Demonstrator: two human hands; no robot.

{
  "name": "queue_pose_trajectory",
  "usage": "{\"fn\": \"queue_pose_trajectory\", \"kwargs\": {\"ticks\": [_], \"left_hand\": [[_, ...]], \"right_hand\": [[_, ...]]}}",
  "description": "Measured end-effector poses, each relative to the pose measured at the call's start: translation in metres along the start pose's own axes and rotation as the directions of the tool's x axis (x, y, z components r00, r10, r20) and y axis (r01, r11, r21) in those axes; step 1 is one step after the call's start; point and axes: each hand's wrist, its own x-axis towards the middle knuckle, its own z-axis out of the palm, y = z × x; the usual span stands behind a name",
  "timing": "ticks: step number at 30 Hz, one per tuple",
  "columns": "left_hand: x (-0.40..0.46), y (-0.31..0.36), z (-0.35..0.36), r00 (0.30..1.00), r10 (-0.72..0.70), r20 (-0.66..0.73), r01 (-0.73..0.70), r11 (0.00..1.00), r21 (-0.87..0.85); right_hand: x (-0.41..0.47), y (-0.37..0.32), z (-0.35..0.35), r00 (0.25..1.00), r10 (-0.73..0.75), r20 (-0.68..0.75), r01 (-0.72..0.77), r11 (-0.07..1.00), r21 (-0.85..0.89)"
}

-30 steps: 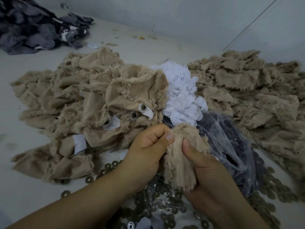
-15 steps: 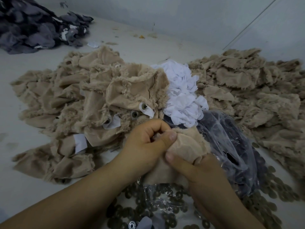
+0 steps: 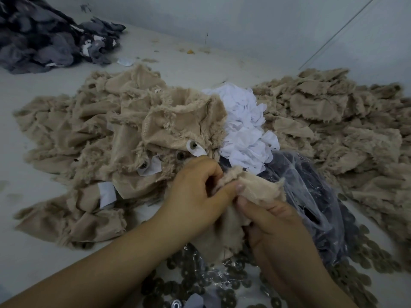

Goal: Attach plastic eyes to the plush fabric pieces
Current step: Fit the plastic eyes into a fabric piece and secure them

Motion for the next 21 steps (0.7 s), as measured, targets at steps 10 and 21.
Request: {"fn": "queue_pose_trajectory", "kwargs": {"ticks": [10,21], "left_hand": [[-0.0034,-0.0083,0.0027,0.989,0.086,0.124,-0.063,0.982,-0.179],[-0.0014,-0.0058,0.0068,0.988,-0.090,0.125,0.123,0.949,-0.290]], "right_hand": [[0.0069,-0.0041,0.0003,0.996,0.067,-0.059,-0.058,0.988,0.142],[0.0031,-0.0016,0.0008,0.995,-0.025,-0.100,0.025,1.000,-0.008]]}}
